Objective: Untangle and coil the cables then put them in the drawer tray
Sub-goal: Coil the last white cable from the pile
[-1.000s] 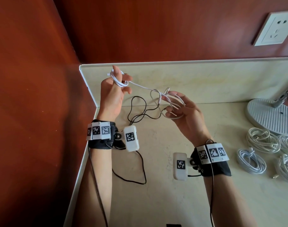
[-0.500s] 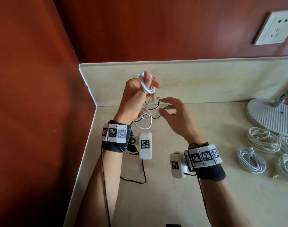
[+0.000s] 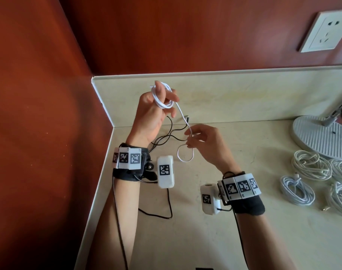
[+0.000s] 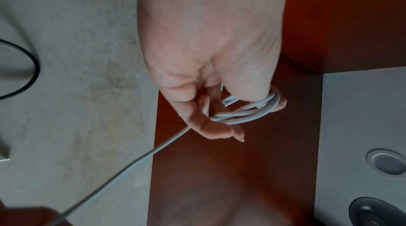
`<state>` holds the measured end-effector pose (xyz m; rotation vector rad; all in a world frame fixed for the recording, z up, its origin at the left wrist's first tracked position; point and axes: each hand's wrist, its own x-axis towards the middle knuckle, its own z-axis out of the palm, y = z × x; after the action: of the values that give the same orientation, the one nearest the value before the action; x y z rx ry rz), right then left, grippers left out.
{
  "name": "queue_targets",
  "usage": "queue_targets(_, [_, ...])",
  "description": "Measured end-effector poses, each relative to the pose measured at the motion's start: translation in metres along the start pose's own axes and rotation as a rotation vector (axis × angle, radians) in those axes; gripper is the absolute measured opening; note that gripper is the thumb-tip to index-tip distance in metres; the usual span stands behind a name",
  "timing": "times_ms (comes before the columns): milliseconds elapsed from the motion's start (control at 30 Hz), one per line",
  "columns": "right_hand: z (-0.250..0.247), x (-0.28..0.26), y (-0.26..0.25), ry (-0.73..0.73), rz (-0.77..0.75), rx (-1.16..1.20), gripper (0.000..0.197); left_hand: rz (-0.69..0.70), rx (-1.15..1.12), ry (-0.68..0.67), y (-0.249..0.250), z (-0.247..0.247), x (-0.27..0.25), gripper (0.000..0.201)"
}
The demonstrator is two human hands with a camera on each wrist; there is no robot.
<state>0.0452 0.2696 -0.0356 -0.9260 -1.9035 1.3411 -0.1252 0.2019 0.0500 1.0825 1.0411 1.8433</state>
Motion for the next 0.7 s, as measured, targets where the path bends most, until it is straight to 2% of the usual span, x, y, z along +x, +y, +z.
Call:
queue_targets(100, [0.000, 0.002, 0.002, -0.010, 0.050, -0.017, 0.020, -0.001, -0.003, 0.032, 0.002, -0.004, 0.000, 0.064])
queue_targets(200, [0.002, 0.006, 0.004, -0.001, 0.054, -0.049, 0.011, -0.004, -0.001, 0.042, 0.002, -0.002, 0.000, 0.064])
queue_targets(400, [-0.008, -0.004, 0.002, -0.171, 0.054, -0.158, 0.012, -0.005, 0.015, 0.134, 0.009, -0.007, -0.001, 0.062])
queue_targets(533, [-0.009, -0.004, 0.002, -0.142, 0.049, -0.129, 0.023, -0.001, -0.008, 0.264, 0.014, -0.017, 0.003, 0.066])
queue_targets(700, [-0.010, 0.003, 0.013, -0.022, 0.057, -0.071, 0.030, -0.006, -0.025, 0.319, 0.017, -0.025, 0.005, 0.063])
